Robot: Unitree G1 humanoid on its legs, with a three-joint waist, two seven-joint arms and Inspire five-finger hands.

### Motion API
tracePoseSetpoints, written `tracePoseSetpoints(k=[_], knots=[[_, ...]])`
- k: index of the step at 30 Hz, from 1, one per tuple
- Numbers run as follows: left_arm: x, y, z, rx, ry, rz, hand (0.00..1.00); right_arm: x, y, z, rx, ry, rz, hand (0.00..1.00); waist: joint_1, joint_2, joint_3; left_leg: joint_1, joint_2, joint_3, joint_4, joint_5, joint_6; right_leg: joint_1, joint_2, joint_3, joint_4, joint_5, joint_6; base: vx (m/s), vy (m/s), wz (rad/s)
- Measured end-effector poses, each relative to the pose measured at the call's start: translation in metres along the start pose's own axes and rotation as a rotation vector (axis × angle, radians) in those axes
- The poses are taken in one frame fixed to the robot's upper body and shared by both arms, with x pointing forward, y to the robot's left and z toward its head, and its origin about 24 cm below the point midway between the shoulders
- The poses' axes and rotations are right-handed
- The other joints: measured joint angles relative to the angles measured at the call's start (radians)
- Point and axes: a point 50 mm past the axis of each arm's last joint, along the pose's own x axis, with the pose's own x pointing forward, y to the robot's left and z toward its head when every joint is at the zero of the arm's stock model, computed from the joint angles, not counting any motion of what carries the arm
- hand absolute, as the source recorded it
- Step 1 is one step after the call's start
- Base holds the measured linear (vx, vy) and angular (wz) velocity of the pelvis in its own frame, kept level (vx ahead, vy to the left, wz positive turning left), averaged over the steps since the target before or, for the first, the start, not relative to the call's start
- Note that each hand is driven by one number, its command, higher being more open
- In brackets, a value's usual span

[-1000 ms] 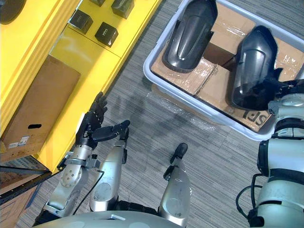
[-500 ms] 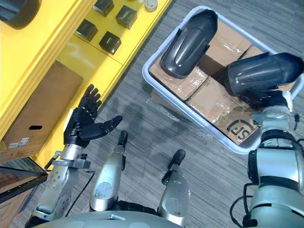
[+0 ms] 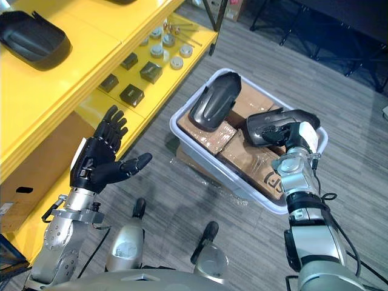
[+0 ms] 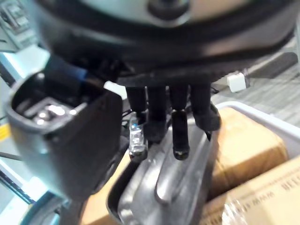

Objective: Walk over and take three plastic housings, then place them on the shelf

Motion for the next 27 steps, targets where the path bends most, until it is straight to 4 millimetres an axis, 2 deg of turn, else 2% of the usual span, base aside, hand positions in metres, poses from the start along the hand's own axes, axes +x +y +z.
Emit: tracePoseSetpoints(k=[3,5,6,8,12,15,18,24,27], knots=[[0.001,-0.002,0.001,0.006,0.0,-0.012,1.0,-0.006,0.003,0.002,-0.02,-0.034,0.002,0.0,-0.002,-0.01,-0.024,0.024,0.001,0.011,-0.008,0.0,-0.002,0.014,0.0,0.008,0.0,0.002,0.001,0.02,-0.01,-0.1],[0.002,-0.002,0.003,0.025,-0.002,-0.017,1.0,-0.015,0.014,-0.001,-0.005,-0.023,0.031,0.0,-0.008,-0.026,-0.05,0.037,0.002,0.019,-0.008,-0.004,-0.006,0.021,0.0,0.014,-0.002,0.001,0.001,0.02,-0.01,-0.11],[0.002,-0.003,0.003,0.035,-0.007,-0.02,1.0,-0.017,0.019,-0.004,0.0,-0.009,0.047,1.0,-0.011,-0.03,-0.052,0.045,0.002,0.021,-0.008,-0.006,-0.007,0.028,0.001,0.016,-0.002,0.001,0.001,0.01,-0.009,-0.08],[0.004,-0.004,0.003,0.036,0.004,-0.021,1.0,-0.026,0.033,-0.011,0.027,0.03,0.084,1.0,-0.014,-0.038,-0.058,0.06,0.003,0.029,-0.007,-0.014,-0.009,0.036,0.001,0.023,-0.002,0.001,0.001,-0.01,-0.001,-0.12],[0.004,-0.004,0.001,0.026,0.023,0.01,1.0,-0.047,0.061,-0.03,0.325,0.204,0.153,1.0,-0.022,-0.042,-0.062,0.058,0.009,0.04,0.03,-0.04,-0.018,0.04,0.004,0.036,-0.002,-0.007,-0.008,-0.04,0.0,-0.11],[0.004,-0.004,-0.001,0.006,0.03,0.045,1.0,-0.061,0.074,-0.037,0.456,0.269,0.146,1.0,-0.027,-0.041,-0.062,0.023,0.019,0.039,0.086,-0.065,-0.02,0.029,0.011,0.039,-0.004,-0.007,-0.009,-0.06,-0.006,-0.07],[-0.001,-0.004,-0.004,0.013,0.049,0.064,1.0,-0.078,0.079,-0.028,0.549,0.193,0.144,1.0,-0.028,-0.041,-0.062,-0.012,0.03,0.034,0.116,-0.079,-0.02,0.009,0.022,0.038,-0.012,-0.005,-0.009,-0.01,-0.005,-0.03],[-0.017,-0.004,-0.019,0.046,0.135,0.122,1.0,-0.109,0.073,-0.002,0.677,-0.023,0.136,1.0,-0.032,-0.038,-0.064,-0.023,0.029,0.037,0.118,-0.084,-0.02,-0.004,0.024,0.04,-0.022,-0.001,-0.013,0.03,0.0,-0.01],[-0.018,-0.004,-0.02,0.037,0.135,0.151,1.0,-0.127,0.078,0.004,0.687,-0.063,0.14,1.0,-0.042,-0.037,-0.064,-0.023,0.029,0.044,0.129,-0.095,-0.02,-0.002,0.024,0.048,-0.021,0.003,-0.007,0.08,0.008,-0.07]])
